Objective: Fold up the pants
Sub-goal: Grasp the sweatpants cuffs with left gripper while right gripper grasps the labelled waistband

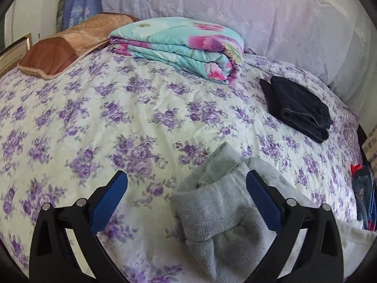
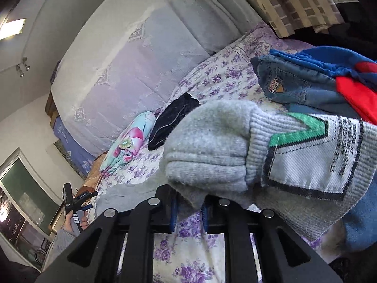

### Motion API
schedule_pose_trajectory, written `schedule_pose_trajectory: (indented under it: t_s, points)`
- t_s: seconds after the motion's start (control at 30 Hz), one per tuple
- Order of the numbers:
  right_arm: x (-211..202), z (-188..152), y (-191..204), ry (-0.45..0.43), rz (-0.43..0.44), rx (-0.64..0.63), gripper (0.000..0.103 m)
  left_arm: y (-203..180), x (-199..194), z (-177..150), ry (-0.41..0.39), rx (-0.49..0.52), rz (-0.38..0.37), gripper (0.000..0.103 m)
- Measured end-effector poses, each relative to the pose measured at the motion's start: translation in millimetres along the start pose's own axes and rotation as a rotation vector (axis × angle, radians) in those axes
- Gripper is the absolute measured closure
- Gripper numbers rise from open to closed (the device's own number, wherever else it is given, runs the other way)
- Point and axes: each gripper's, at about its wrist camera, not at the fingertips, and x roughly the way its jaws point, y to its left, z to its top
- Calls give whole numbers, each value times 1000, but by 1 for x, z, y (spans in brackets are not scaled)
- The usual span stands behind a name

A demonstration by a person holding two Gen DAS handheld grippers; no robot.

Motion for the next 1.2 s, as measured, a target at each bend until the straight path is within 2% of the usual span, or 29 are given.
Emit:
schedule_pose_trajectory:
  t_s: [0.1,0.13,0.17,0.23,0.27,0.4,0.47,0.57,0.67,0.77,0.87,0.9,0.93,0.97,1.07,1.2]
  points:
    - [8,-6,-8,21,-22,33,87,-35,2,-9,-5,210,1,6]
    - [10,-7,-9,25,-25,42,87,-44,2,-15,-11,271,10,10]
    - [11,-8,-11,27,-24,52,87,-51,2,-23,-5,318,11,23]
    - [13,-8,-13,32,-22,58,87,-54,0,-38,-10,383,55,26]
    - [14,-7,-13,35,-22,56,87,-50,-4,-45,-8,396,50,30]
    - [16,-6,-13,51,-11,43,87,-18,-22,-70,39,379,10,32]
    - [17,-9,-14,58,-3,48,87,8,-29,-82,91,278,-60,31]
    - [17,-13,-19,66,11,67,87,40,-42,-100,103,126,-148,30]
    - [15,-17,-25,86,15,78,87,49,-55,-112,85,70,-161,30]
    - [11,-24,-28,115,15,76,85,43,-69,-125,78,116,-147,31]
    - [13,-38,-39,178,-19,90,83,42,-72,-138,96,158,-82,31]
    - [16,-42,-44,211,-32,112,77,44,-74,-138,96,155,-79,31]
    - [19,-45,-49,246,-39,141,72,43,-77,-134,84,152,-88,31]
    - [21,-46,-53,276,-38,171,59,39,-82,-126,59,149,-94,30]
    - [13,-38,-44,296,-25,140,52,13,-93,-94,-20,184,-103,10]
    - [-5,-31,-32,327,-67,81,47,-48,-80,-50,-103,327,-91,8]
